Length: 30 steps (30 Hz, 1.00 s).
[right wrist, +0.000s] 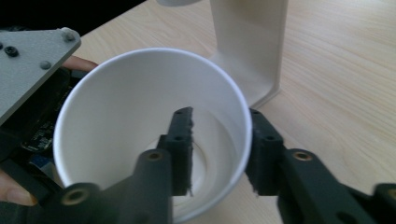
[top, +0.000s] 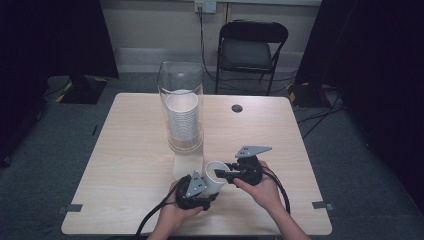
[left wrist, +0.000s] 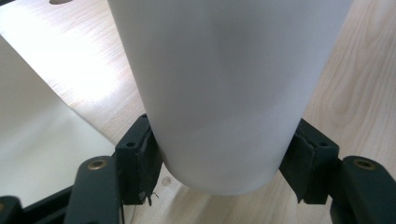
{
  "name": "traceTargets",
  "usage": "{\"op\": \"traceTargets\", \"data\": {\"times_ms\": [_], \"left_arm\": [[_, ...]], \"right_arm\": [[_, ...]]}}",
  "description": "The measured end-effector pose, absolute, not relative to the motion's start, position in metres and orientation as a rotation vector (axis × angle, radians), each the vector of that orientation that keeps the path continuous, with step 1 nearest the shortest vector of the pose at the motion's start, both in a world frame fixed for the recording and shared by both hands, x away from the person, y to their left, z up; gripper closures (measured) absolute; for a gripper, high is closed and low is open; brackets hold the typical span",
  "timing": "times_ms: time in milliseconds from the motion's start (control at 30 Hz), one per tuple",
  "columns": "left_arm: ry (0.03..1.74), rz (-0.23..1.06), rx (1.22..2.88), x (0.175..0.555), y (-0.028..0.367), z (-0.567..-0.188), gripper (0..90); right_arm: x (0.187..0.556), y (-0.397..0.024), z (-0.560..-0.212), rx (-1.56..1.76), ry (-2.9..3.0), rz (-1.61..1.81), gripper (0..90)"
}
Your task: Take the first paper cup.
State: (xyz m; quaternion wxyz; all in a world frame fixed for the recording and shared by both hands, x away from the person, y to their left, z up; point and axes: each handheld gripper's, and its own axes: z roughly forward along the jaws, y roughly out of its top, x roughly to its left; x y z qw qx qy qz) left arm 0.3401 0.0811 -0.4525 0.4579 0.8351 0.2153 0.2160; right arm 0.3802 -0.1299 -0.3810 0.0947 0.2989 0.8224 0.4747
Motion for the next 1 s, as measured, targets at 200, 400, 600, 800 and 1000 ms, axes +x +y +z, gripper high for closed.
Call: {"op": "traceTargets", "data": {"times_ms": [200, 400, 600, 800, 1000], "left_arm": [[0.521, 0.537, 2.054, 0.34, 0.078, -0.453, 35.7], [0.587, 0.498, 2.073, 0.343, 0.081, -0.452, 26.3], [0.624, 0.487, 2.075, 0.344, 0.09, -0.452, 23.9], [0.647, 0.483, 2.069, 0.346, 0.099, -0.45, 23.9], [0.666, 0.49, 2.063, 0.348, 0.109, -0.448, 23.9]], "right_arm": [[0.383, -0.136, -0.38, 0.961, 2.451, 1.387, 81.3], [0.39, -0.145, -0.377, 1.022, 2.436, 1.402, 83.9], [0.401, -0.164, -0.375, 1.1, 2.398, 1.361, 84.0], [0.415, -0.178, -0.372, 1.178, 2.321, 1.272, 83.7], [0.426, -0.182, -0.377, 1.227, 2.295, 1.208, 82.0]]}}
